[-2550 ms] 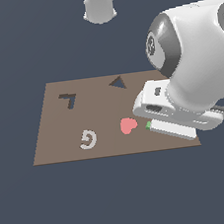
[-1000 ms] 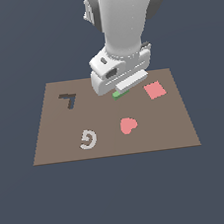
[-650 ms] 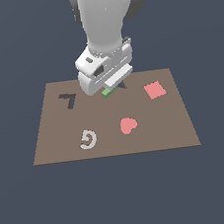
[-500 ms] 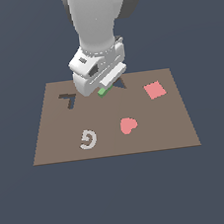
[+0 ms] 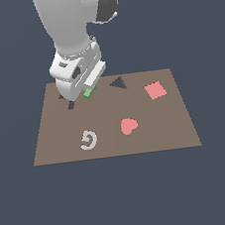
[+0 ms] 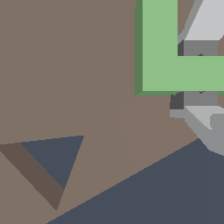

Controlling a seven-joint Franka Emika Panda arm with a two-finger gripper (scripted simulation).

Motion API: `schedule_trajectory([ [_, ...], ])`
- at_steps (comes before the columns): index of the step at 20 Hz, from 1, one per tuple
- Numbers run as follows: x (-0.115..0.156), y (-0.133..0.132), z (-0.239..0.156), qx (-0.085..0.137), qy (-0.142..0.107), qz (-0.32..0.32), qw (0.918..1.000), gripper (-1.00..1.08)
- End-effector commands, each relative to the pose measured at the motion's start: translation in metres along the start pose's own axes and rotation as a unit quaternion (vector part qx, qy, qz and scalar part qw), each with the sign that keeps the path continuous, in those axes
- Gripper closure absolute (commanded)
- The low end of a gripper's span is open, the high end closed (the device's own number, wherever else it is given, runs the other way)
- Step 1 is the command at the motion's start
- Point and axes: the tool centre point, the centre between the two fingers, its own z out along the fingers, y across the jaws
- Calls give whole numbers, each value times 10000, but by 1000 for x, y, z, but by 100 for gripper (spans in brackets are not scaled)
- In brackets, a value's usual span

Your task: Insert a designated object into the corresponding slot on a board.

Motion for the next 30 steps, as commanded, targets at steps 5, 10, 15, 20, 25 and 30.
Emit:
schedule_trajectory([
  [5, -27, 23, -1, -3, 0, -771, 9970, 108],
  [10, -41, 38, -1, -3, 0, -1218, 9925, 108],
  [15, -50, 51, -1, -3, -1, -1550, 9879, 108],
  [20, -54, 60, -1, -3, -1, -1759, 9844, 108],
  [25, -56, 63, -1, -3, -1, -1843, 9829, 108],
  [30, -56, 63, 1, -2, -2, -1834, 9830, 108],
])
